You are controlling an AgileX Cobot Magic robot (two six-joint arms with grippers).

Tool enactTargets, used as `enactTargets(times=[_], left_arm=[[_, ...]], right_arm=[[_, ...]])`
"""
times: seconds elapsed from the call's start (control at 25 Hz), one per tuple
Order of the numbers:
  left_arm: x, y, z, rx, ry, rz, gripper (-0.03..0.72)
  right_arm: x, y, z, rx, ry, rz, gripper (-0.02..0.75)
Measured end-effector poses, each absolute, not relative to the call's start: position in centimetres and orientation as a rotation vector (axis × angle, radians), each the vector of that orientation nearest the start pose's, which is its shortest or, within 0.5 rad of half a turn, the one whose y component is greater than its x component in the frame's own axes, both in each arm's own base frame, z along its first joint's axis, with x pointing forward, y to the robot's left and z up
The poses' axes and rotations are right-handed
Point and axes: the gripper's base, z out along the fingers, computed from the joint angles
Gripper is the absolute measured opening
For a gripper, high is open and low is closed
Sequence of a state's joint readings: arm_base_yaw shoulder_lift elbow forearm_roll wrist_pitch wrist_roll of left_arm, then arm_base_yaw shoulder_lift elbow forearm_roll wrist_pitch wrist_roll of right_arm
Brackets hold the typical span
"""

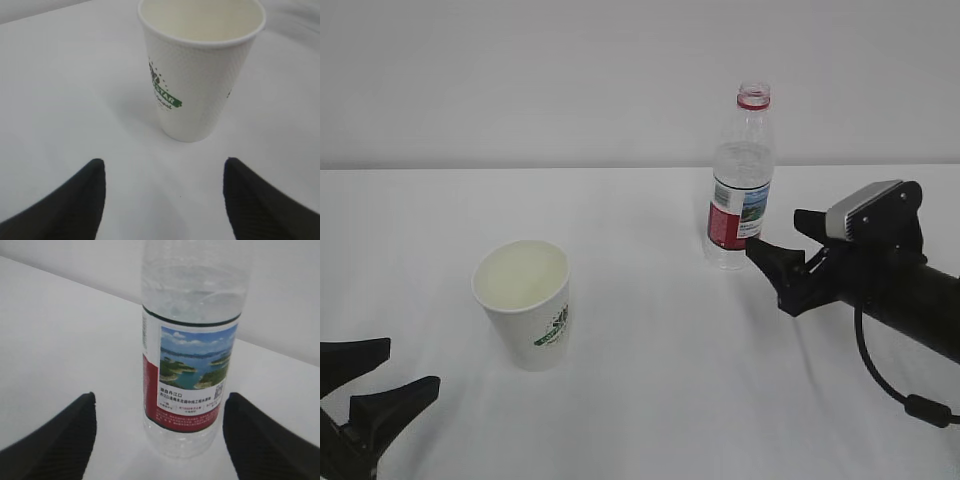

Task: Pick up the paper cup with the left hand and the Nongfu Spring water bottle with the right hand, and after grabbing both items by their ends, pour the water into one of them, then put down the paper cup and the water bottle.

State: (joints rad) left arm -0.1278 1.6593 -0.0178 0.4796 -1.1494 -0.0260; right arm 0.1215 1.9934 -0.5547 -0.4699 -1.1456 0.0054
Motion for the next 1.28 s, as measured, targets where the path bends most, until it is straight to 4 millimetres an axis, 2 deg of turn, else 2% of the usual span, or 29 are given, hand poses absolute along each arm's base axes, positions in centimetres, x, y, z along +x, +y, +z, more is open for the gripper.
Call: enactTargets(times=[0.52,0.76,1.04,1.28], left_arm=[[15.8,-5.9,11.4,0.576,1.915,-0.402,0.533],[15.8,-5.9,11.4,0.576,1.915,-0.402,0.532],[15.8,-5.9,11.4,0.576,1.915,-0.402,0.533],[15.8,-5.9,11.4,0.576,1.915,-0.402,0.532]], right_arm=[[31.7,7.6,10.8,-0.581,1.73,0.325,0.594],[31.9,7.8,10.8,-0.6,1.738,0.348,0.594],[32.8,8.1,8.1,-0.594,1.777,0.391,0.594],[34.5,8.3,7.8,-0.593,1.748,0.385,0.594]])
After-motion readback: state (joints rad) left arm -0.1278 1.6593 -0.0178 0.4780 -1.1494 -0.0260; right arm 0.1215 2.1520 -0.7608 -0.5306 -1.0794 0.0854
